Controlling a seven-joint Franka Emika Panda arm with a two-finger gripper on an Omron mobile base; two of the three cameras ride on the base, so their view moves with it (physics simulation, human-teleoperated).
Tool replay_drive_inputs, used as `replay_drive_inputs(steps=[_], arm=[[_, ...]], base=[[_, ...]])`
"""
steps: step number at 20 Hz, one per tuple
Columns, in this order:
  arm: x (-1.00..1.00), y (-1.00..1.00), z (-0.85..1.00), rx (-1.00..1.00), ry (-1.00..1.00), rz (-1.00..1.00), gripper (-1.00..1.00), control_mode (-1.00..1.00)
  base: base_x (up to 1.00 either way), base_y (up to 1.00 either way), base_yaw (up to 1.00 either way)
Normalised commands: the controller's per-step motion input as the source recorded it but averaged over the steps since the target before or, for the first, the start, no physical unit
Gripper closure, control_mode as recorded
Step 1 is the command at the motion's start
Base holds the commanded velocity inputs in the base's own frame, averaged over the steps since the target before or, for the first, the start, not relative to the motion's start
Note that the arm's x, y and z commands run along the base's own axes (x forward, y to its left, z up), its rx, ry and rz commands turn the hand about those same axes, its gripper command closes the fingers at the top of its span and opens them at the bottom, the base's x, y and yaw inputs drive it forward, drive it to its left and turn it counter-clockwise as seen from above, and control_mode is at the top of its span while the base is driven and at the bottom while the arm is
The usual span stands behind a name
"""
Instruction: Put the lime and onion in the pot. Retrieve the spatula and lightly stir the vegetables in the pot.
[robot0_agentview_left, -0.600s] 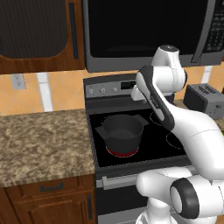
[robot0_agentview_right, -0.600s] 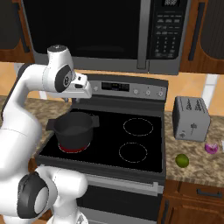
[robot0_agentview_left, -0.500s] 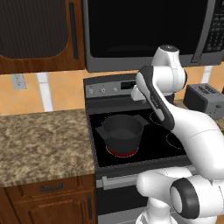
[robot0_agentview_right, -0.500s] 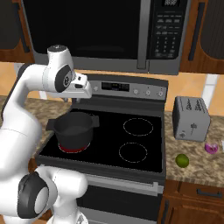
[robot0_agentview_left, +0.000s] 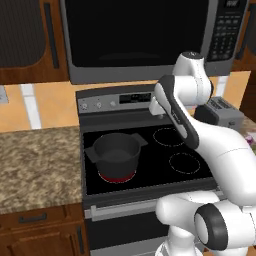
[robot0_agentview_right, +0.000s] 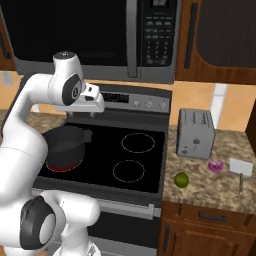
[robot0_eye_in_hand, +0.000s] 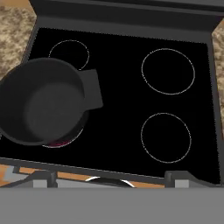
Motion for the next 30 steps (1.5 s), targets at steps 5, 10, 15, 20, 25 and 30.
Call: replay_drive_inputs(steps=[5,10,15,20,25,30], arm=[[0.0,0.0,0.0,0.0,0.0,0.0,-1.0,1.0],[0.0,0.0,0.0,0.0,0.0,0.0,-1.0,1.0],[0.0,0.0,0.0,0.0,0.0,0.0,-1.0,1.0],[0.0,0.0,0.0,0.0,0.0,0.0,-1.0,1.0],[0.0,0.0,0.0,0.0,0.0,0.0,-1.0,1.0],[-0.02,-0.15,-0.1,0.0,0.0,-0.01,-1.0,-1.0]], base=[[0.0,-0.62,0.0],[0.0,-0.51,0.0],[0.07,-0.51,0.0],[0.6,-0.38,-0.01],[0.59,-0.09,0.0],[0.0,0.0,0.0]])
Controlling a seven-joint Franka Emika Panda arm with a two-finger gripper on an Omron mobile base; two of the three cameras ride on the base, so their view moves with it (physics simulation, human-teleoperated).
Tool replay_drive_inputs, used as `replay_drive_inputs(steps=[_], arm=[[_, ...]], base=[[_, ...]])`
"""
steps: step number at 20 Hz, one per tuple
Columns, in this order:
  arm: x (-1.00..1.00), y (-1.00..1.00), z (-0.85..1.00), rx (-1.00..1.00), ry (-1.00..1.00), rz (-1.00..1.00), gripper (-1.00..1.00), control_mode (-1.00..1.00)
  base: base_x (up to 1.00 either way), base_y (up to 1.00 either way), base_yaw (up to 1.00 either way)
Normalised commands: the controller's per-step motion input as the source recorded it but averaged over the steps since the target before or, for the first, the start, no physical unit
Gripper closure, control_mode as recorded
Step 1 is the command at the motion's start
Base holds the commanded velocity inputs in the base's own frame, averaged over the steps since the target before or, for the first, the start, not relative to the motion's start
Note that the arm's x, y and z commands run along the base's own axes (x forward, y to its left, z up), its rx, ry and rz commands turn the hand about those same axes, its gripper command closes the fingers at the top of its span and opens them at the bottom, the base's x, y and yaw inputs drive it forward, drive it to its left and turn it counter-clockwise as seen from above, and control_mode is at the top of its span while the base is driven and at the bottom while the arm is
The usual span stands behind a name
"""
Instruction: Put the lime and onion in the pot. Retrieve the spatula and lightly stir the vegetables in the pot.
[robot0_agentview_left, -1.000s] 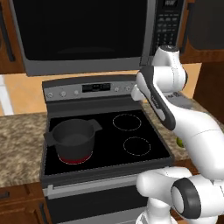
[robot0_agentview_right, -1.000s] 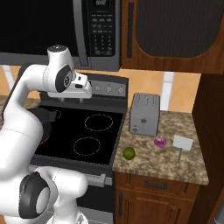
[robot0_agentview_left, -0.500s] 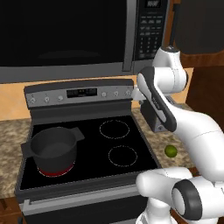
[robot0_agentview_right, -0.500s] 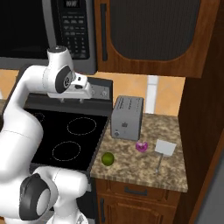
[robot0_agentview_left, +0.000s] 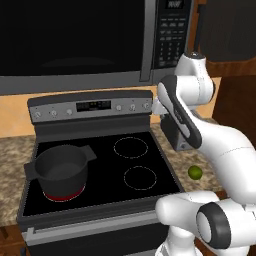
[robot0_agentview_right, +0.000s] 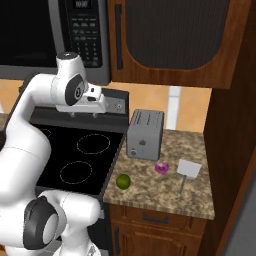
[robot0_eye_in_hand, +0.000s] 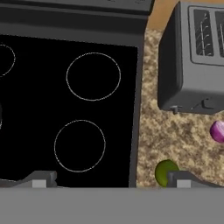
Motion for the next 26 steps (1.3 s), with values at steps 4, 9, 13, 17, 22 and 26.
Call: replay_drive_inputs(steps=[4,9,13,17,22,26], arm=[[-0.23,-0.64,-0.49,0.0,0.0,-0.07,-1.0,-1.0],[-0.21,-0.67,-0.76,0.0,0.01,-0.06,-1.0,-1.0],[-0.09,-0.59,-0.74,0.0,0.0,-0.06,-1.0,-1.0],[0.0,-0.36,-0.73,0.0,0.0,-0.03,-1.0,-1.0],[0.0,-0.18,-0.73,0.0,0.03,-0.01,-1.0,-1.0],[0.0,-0.13,-0.61,0.0,0.04,-0.02,-1.0,-1.0]], base=[[0.0,0.0,0.0],[0.0,0.0,0.0],[0.0,0.0,0.0],[0.0,0.0,0.0],[0.0,0.0,0.0],[0.0,0.0,0.0]])
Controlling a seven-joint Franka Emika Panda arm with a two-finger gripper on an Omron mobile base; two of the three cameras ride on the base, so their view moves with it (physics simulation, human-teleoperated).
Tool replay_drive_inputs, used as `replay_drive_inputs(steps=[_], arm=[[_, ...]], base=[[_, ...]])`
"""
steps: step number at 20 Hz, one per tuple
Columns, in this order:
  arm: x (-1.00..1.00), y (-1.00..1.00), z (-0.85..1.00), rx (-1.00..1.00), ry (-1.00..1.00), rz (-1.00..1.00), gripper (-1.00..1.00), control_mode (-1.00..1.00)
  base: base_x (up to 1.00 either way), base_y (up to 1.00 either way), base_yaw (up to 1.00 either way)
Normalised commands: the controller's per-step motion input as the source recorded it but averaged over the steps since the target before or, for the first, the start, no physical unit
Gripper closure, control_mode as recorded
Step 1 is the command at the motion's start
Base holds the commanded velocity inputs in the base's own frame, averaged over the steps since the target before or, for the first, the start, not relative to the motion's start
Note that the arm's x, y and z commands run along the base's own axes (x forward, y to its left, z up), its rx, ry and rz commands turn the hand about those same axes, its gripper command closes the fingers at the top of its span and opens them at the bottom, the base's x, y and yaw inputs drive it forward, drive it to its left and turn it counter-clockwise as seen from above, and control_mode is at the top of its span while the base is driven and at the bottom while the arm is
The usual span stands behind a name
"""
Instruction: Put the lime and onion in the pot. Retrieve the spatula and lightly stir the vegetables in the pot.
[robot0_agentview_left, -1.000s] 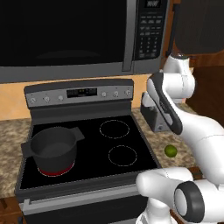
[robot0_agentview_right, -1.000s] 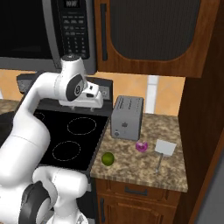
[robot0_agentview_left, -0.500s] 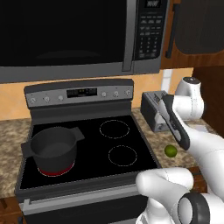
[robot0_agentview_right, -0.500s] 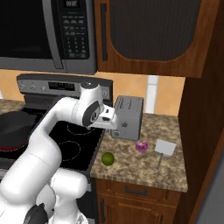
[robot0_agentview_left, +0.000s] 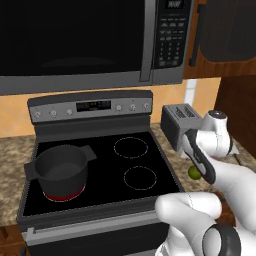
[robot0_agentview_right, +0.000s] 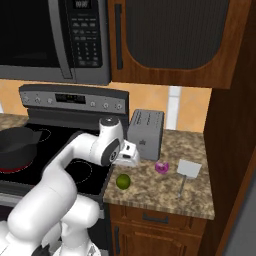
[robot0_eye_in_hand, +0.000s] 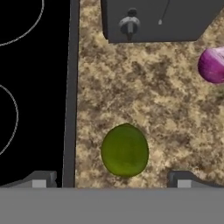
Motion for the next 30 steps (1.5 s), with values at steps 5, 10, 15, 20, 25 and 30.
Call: replay_drive_inputs(steps=[5,10,15,20,25,30], arm=[[-0.11,-0.04,-0.49,0.0,0.02,-0.02,-1.0,-1.0],[-0.04,-0.06,-0.31,0.0,0.0,-0.01,-1.0,-1.0],[0.06,-0.25,-0.21,0.0,0.0,-0.02,-1.0,-1.0],[0.14,-0.26,-0.19,0.0,0.0,-0.01,-1.0,-1.0],[0.08,0.01,-0.26,0.0,0.0,0.0,-1.0,-1.0],[0.05,0.2,-0.18,0.0,0.0,0.0,-1.0,-1.0]], base=[[0.0,0.0,0.0],[0.0,0.0,0.0],[0.0,0.0,0.0],[0.0,0.0,0.0],[0.0,0.0,0.0],[0.0,0.0,0.0]])
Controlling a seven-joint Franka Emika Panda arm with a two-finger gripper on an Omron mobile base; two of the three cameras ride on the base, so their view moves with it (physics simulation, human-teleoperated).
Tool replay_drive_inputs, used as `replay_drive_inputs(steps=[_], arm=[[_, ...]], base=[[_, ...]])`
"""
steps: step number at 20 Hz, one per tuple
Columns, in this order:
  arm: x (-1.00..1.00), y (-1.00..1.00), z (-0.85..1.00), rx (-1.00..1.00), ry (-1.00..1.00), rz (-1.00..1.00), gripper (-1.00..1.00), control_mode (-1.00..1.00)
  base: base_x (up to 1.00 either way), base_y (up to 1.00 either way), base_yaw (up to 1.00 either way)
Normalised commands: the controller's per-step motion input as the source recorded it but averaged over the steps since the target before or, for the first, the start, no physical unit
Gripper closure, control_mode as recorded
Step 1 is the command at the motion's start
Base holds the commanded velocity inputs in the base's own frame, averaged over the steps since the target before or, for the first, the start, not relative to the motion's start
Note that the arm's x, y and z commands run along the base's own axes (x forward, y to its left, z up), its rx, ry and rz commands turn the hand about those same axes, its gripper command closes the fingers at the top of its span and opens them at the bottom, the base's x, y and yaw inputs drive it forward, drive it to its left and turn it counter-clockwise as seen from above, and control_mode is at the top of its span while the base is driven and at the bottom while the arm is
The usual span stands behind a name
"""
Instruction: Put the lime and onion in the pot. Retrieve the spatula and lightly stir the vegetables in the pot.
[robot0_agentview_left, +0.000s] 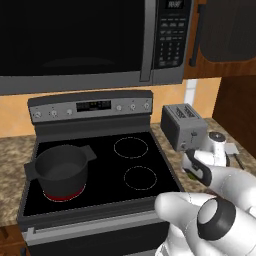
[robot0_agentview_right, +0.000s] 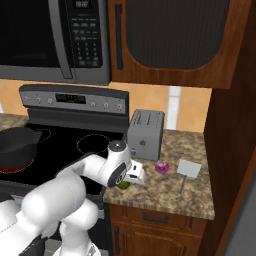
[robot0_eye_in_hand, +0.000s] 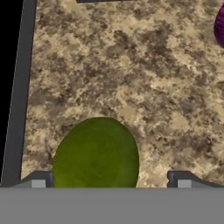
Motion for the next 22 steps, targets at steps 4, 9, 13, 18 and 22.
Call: replay_drive_inputs(steps=[4,9,13,18,22], arm=[[0.0,0.38,-0.21,0.0,0.0,0.0,-1.0,-1.0],[0.0,0.24,-0.36,0.0,0.0,0.0,1.0,-1.0],[-0.03,0.08,-0.36,0.0,0.0,0.0,1.0,-1.0],[-0.58,0.1,0.41,-0.01,-0.27,-0.01,1.0,-1.0],[-0.49,0.84,1.0,-0.03,-0.47,0.0,1.0,-1.0]], base=[[0.0,0.0,0.0],[0.0,0.0,0.0],[0.0,0.0,0.0],[0.0,0.0,0.0],[0.0,0.0,0.0]])
